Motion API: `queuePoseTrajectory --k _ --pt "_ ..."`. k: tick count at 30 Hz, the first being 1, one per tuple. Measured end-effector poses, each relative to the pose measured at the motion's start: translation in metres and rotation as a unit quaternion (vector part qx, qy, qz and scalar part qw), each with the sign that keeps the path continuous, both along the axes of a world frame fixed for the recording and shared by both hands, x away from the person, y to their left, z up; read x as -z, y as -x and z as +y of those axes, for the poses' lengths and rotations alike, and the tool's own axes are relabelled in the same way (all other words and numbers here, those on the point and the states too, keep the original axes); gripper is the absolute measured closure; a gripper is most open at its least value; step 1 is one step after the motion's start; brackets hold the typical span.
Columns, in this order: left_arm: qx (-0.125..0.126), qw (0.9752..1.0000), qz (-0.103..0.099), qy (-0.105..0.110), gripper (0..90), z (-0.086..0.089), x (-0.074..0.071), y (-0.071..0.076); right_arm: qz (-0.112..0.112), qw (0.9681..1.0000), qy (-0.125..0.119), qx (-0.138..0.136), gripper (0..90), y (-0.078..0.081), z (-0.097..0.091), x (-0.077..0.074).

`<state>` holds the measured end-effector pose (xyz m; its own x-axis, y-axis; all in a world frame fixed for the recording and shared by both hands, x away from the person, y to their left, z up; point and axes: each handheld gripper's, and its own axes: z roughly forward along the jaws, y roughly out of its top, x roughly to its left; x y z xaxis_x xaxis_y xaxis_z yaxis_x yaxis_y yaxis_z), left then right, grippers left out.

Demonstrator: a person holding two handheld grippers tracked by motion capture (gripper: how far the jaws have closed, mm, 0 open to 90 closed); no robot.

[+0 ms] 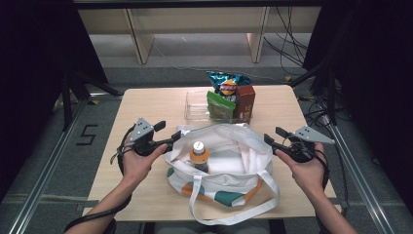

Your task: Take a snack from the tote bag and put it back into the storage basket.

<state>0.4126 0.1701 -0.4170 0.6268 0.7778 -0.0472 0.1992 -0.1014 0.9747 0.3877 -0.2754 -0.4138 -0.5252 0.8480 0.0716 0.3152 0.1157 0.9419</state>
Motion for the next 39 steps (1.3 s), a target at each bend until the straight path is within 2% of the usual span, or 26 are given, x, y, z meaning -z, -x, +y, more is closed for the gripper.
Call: queuePoseTrajectory --k 1,2,3,4,5,6,9,11,14,15,16,17,18,19,20,21,23,25,26,27,30,33,34,37,39 --pt "0.0 1.0 0.003 0.005 27.6 -0.001 0.0 0.001 -0.011 0.9999 0.006 -0.004 45.0 -0.002 -0.002 0.001" --pt "0.002 1.0 0.001 0.004 27.7 -0.001 0.0 0.001 -0.002 1.0 -0.001 0.003 45.0 0.0 -0.001 0.001" --pt "0.004 1.0 0.001 0.007 27.8 -0.002 -0.001 0.002 -0.006 1.0 0.003 0.002 45.0 -0.001 -0.002 0.002" --pt "0.006 0.9999 0.0 0.012 27.8 -0.003 -0.001 0.002 0.003 1.0 -0.004 0.006 45.1 0.0 -0.002 0.001" --pt "0.008 0.9999 0.002 0.015 27.9 -0.004 -0.001 0.003 -0.01 0.9999 -0.002 0.009 45.1 -0.001 -0.002 0.002" --pt "0.01 0.9997 0.007 0.021 28.0 -0.004 -0.001 0.004 -0.006 1.0 0.001 0.004 45.2 -0.001 -0.003 0.002" --pt "0.019 0.9995 0.003 0.025 28.8 -0.005 -0.002 0.005 -0.01 1.0 0.0 0.001 45.3 -0.001 -0.003 0.002" --pt "0.022 0.9993 0.005 0.029 30.0 -0.007 -0.004 0.008 0.0 1.0 -0.003 0.005 45.3 0.0 -0.003 0.002" --pt "0.035 0.9988 0.002 0.035 30.7 -0.01 -0.005 0.011 -0.005 1.0 -0.003 0.001 45.5 -0.001 -0.002 0.004" --pt "0.035 0.9987 0.002 0.036 31.1 -0.011 -0.006 0.013 -0.007 1.0 0.006 0.004 45.4 -0.001 -0.003 0.003" --pt "0.037 0.9988 0.002 0.031 31.3 -0.012 -0.007 0.015 -0.009 0.9999 0.007 0.003 45.5 -0.002 -0.003 0.003" --pt "0.042 0.9985 0.0 0.035 31.7 -0.013 -0.007 0.016 -0.001 1.0 0.001 0.007 45.5 0.0 -0.002 0.002" --pt "0.042 0.9986 0.002 0.034 31.8 -0.015 -0.007 0.019 -0.016 0.9998 0.0 0.013 45.5 -0.001 -0.002 0.003" --pt "0.046 0.9985 -0.002 0.029 32.0 -0.016 -0.008 0.02 -0.016 0.9998 0.006 0.011 45.5 -0.002 -0.003 0.002" --pt "0.048 0.9984 0.001 0.032 32.1 -0.018 -0.008 0.021 -0.006 0.9999 0.009 0.007 45.5 -0.001 -0.004 0.002" --pt "0.05 0.9983 0.001 0.028 32.1 -0.019 -0.008 0.022 0.001 1.0 0.002 0.009 45.5 0.0 -0.003 0.002" --pt "0.054 0.9978 0.014 0.037 32.5 -0.022 -0.008 0.024 -0.005 0.9999 -0.003 0.01 45.5 0.0 -0.002 0.002" --pt "0.057 0.9977 0.012 0.035 32.8 -0.025 -0.008 0.026 -0.013 0.9999 0.005 0.004 45.5 -0.001 -0.003 0.001" --pt "0.062 0.9974 0.012 0.035 32.9 -0.027 -0.008 0.026 -0.01 0.9999 -0.002 0.007 45.4 0.001 -0.002 0.0" --pt "0.061 0.9975 0.014 0.034 32.8 -0.028 -0.008 0.027 -0.011 0.9999 0.005 0.009 45.4 0.001 -0.002 0.0" --pt "0.067 0.9971 0.017 0.032 33.0 -0.032 -0.005 0.029 -0.009 0.9999 0.001 0.009 45.4 0.002 -0.002 0.0" --pt "0.075 0.9966 0.009 0.034 34.1 -0.035 -0.005 0.03 -0.013 0.9999 0.003 0.007 45.4 0.001 -0.003 0.0" --pt "0.073 0.9967 0.013 0.032 34.5 -0.036 -0.005 0.031 -0.014 0.9999 0.0 0.006 45.4 0.001 -0.002 0.0" --pt "0.082 0.9959 0.006 0.036 35.7 -0.038 -0.004 0.031 -0.003 1.0 -0.002 0.005 45.4 0.001 -0.002 0.002" --pt "0.082 0.9961 0.007 0.029 36.9 -0.039 -0.004 0.032 -0.009 1.0 0.001 0.002 45.3 0.0 -0.001 0.003"
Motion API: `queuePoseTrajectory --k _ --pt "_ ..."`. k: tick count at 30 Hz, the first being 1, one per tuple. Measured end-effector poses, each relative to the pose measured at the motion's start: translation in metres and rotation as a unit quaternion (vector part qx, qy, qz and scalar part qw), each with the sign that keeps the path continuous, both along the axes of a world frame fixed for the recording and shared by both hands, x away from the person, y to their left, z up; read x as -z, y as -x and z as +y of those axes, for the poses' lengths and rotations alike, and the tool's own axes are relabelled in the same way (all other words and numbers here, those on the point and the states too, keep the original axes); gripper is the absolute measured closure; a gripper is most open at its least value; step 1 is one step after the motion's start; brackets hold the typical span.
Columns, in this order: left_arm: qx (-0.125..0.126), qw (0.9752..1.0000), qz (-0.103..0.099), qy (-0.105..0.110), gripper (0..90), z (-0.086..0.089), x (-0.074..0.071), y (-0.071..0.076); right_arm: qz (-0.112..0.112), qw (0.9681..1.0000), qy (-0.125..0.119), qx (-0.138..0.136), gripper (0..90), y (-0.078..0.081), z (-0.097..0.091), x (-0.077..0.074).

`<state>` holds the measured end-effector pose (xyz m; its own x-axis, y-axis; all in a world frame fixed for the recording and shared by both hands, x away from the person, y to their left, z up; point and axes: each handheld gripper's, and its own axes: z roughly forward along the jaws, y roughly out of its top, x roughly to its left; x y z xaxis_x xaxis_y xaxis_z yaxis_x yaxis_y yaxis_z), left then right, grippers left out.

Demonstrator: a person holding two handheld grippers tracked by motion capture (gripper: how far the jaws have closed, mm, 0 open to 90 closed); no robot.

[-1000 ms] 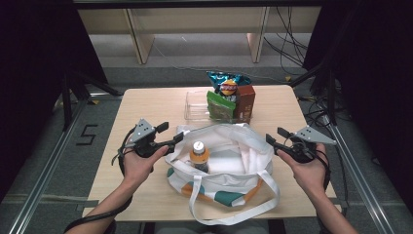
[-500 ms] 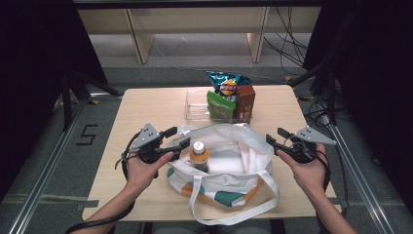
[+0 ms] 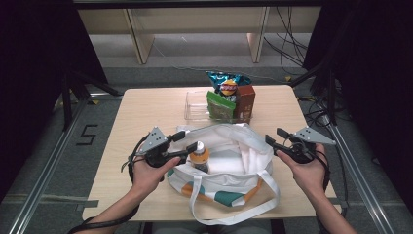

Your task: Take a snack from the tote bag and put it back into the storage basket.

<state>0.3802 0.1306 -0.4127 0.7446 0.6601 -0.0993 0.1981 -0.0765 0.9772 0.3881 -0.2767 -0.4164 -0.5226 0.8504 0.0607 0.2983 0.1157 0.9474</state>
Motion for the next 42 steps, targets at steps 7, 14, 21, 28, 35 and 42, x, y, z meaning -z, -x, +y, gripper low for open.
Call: queuePoseTrajectory --k 7,14,21,28,35,42 --pt "0.014 0.9999 0.0 -0.003 43.0 -0.014 0.005 0.002 0.009 1.0 -0.002 0.003 45.2 0.002 0.0 0.0" --pt "0.021 0.9998 0.002 -0.008 45.5 -0.021 0.01 0.003 0.013 0.9999 -0.003 0.003 45.2 0.002 0.001 0.001" --pt "0.027 0.9995 0.004 -0.017 49.7 -0.025 0.016 0.002 0.019 0.9998 -0.001 0.0 45.2 0.002 0.0 0.001" --pt "0.026 0.9994 0.001 -0.022 57.2 -0.025 0.02 0.0 0.016 0.9999 -0.004 -0.001 45.3 0.001 0.003 0.003" --pt "0.029 0.9993 0.005 -0.021 58.3 -0.024 0.019 -0.001 0.016 0.9999 0.003 -0.002 45.4 0.002 0.002 0.003" --pt "0.03 0.9994 0.012 -0.015 58.7 -0.02 0.015 -0.003 0.008 0.9999 0.013 -0.005 45.5 0.0 -0.001 0.004"
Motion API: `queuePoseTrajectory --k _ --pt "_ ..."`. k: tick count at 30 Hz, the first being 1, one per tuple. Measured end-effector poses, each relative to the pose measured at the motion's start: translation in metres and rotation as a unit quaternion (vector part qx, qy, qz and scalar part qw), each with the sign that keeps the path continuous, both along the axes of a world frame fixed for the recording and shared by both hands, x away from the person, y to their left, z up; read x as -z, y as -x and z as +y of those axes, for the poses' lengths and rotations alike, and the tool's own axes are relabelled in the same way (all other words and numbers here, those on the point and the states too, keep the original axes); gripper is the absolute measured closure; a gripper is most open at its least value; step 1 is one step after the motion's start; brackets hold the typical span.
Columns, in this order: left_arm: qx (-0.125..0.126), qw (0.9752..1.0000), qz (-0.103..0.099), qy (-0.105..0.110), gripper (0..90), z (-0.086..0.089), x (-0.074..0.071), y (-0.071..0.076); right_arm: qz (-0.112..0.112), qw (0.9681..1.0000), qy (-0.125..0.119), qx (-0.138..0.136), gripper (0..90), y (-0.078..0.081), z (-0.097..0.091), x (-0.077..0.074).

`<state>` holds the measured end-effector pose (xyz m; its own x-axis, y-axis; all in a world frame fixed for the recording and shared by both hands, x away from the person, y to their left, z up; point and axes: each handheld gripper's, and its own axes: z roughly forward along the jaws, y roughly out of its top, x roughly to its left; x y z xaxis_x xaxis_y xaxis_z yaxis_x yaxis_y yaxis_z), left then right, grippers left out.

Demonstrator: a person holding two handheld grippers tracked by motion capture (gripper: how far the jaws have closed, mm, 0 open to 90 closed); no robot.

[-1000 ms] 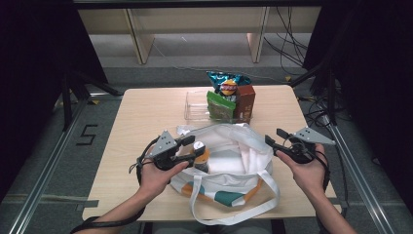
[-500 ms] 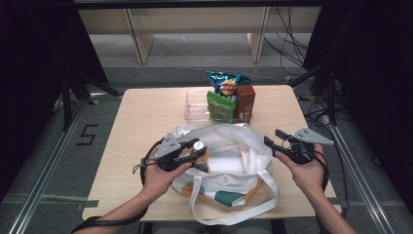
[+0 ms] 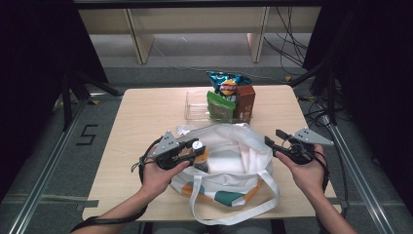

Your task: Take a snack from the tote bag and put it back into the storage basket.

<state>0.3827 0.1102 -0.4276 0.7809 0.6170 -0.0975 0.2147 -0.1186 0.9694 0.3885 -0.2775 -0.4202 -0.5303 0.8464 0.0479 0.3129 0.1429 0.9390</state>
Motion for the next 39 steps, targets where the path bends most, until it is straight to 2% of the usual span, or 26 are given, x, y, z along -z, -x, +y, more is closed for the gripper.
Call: queuePoseTrajectory --k 4,6,7,8,11,12,13,16,18,20,22,23,26,29,31,34,38,39 --pt "-0.001 1.0 -0.004 0.005 58.7 0.001 -0.005 0.001 0.002 1.0 -0.003 0.003 45.6 0.001 0.001 0.001" --pt "0.002 1.0 -0.005 0.007 58.8 0.002 -0.007 0.001 -0.004 1.0 0.002 0.001 45.6 0.0 0.0 0.001" --pt "0.003 0.9999 -0.006 0.008 58.8 0.002 -0.009 0.001 0.001 1.0 -0.006 0.003 45.7 0.001 0.001 0.001" --pt "0.002 0.9999 -0.006 0.009 58.8 0.002 -0.01 0.002 0.003 1.0 -0.002 0.005 45.7 0.001 0.001 0.0" --pt "0.005 0.9999 -0.011 0.007 58.8 0.002 -0.013 0.002 -0.001 1.0 -0.006 0.005 45.7 0.001 0.001 0.001" --pt "0.006 0.9999 -0.013 0.007 58.8 0.002 -0.014 0.002 -0.008 1.0 -0.001 0.0 45.7 0.0 0.0 0.001" --pt "0.006 0.9999 -0.014 0.007 58.8 0.002 -0.016 0.002 0.002 1.0 -0.009 0.004 45.7 0.001 0.001 0.001" --pt "0.007 0.9998 -0.016 0.013 58.8 0.002 -0.02 0.002 0.006 0.9999 -0.006 0.007 45.7 0.002 0.001 0.0" --pt "0.005 0.9998 -0.016 0.014 58.9 0.003 -0.023 0.001 -0.001 0.9999 -0.016 0.007 45.6 0.001 0.002 0.002" --pt "0.005 0.9998 -0.016 0.015 58.9 0.003 -0.025 0.001 -0.01 0.9999 -0.008 0.002 45.6 0.0 0.001 0.002" --pt "0.006 0.9998 -0.017 0.013 58.9 0.003 -0.026 0.0 -0.009 0.9999 -0.007 0.003 45.6 0.001 0.001 0.002" --pt "0.006 0.9998 -0.014 0.014 58.9 0.003 -0.026 0.0 -0.001 0.9999 -0.015 0.007 45.6 0.002 0.002 0.002" --pt "0.007 0.9998 -0.014 0.016 58.9 0.002 -0.028 0.0 -0.008 0.9999 -0.007 0.004 45.6 0.001 0.001 0.002" --pt "0.008 0.9997 -0.015 0.016 58.9 0.001 -0.032 -0.001 0.006 0.9999 -0.012 0.011 45.5 0.003 0.002 0.002" --pt "0.007 0.9997 -0.017 0.016 58.9 0.002 -0.035 -0.002 -0.002 1.0 -0.007 0.006 45.5 0.002 0.001 0.002" --pt "0.009 0.9997 -0.018 0.017 58.9 0.003 -0.039 -0.003 0.004 0.9999 -0.007 0.006 45.5 0.003 0.002 0.003" --pt "0.01 0.9996 -0.02 0.016 58.9 0.004 -0.043 -0.005 -0.004 1.0 -0.003 0.004 45.4 0.002 0.001 0.003" --pt "0.01 0.9996 -0.02 0.016 58.9 0.004 -0.044 -0.005 0.002 0.9999 -0.008 0.007 45.4 0.002 0.002 0.003"
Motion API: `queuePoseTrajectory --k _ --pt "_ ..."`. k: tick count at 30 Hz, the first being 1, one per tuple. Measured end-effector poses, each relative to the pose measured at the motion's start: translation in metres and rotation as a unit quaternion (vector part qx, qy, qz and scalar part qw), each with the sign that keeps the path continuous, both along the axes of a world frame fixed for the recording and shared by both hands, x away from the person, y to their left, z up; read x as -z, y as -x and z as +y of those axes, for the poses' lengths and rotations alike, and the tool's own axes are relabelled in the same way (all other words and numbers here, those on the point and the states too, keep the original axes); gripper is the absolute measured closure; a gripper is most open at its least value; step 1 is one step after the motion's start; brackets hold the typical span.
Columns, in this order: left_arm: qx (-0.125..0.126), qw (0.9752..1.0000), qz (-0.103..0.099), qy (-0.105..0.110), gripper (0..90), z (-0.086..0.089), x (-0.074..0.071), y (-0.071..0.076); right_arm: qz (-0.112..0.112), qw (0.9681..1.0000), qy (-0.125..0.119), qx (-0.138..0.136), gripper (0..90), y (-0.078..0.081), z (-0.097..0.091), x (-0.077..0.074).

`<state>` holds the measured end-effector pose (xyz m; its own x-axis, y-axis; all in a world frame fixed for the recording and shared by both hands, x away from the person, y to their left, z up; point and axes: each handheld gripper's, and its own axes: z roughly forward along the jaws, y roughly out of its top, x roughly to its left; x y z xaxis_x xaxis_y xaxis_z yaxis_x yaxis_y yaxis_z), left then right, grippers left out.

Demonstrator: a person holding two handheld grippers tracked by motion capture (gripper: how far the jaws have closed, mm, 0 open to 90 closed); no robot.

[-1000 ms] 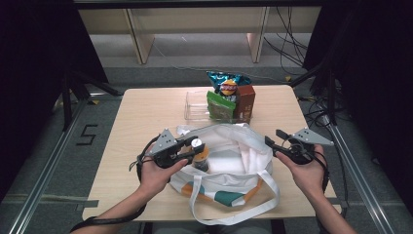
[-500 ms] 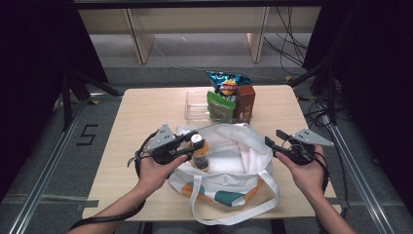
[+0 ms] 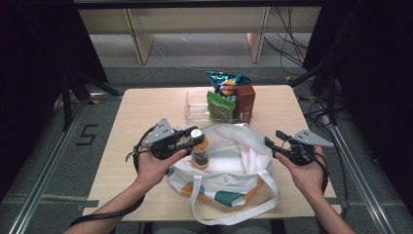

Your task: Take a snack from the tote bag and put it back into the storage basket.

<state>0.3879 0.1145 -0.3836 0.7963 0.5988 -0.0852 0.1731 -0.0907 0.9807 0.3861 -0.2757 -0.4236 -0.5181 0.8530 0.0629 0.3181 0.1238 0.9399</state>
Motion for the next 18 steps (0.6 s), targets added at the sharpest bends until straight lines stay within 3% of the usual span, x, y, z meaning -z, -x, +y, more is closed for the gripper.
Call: queuePoseTrajectory --k 18 --pt "-0.005 0.9999 -0.007 0.014 59.0 0.005 -0.02 -0.006 -0.004 1.0 0.001 -0.003 45.3 -0.001 -0.001 0.001"
